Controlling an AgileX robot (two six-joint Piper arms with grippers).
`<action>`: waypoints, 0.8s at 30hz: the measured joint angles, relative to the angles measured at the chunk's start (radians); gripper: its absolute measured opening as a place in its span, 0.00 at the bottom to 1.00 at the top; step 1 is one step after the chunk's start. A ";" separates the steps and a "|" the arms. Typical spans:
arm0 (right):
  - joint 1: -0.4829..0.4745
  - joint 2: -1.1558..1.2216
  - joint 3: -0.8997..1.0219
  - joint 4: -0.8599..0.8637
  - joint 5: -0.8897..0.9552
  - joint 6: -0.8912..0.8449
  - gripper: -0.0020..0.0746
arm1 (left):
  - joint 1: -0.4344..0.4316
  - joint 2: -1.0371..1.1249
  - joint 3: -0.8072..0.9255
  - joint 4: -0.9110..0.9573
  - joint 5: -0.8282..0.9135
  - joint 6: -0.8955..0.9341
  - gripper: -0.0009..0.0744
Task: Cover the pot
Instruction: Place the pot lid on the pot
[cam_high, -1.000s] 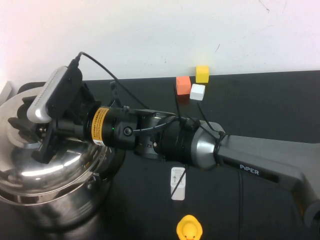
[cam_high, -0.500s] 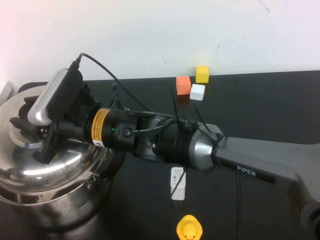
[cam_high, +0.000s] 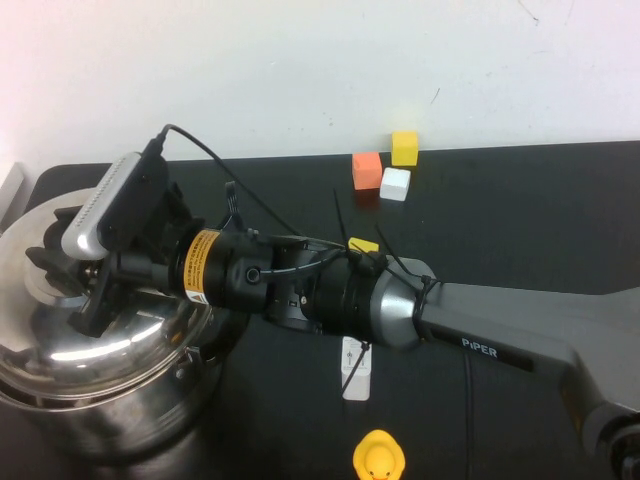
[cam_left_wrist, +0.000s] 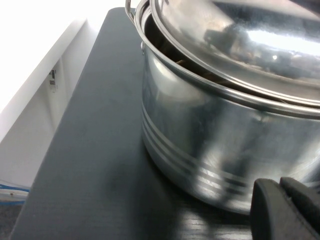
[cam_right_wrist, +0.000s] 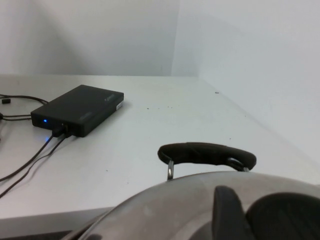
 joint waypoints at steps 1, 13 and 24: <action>0.000 0.000 0.000 0.000 -0.002 0.004 0.47 | 0.000 0.000 0.000 0.000 0.000 0.000 0.01; 0.000 0.028 -0.004 0.047 -0.044 0.029 0.47 | 0.000 0.000 0.000 0.000 0.000 0.000 0.01; 0.000 0.030 -0.005 0.052 -0.045 0.035 0.47 | 0.000 0.000 0.000 0.000 0.000 0.000 0.01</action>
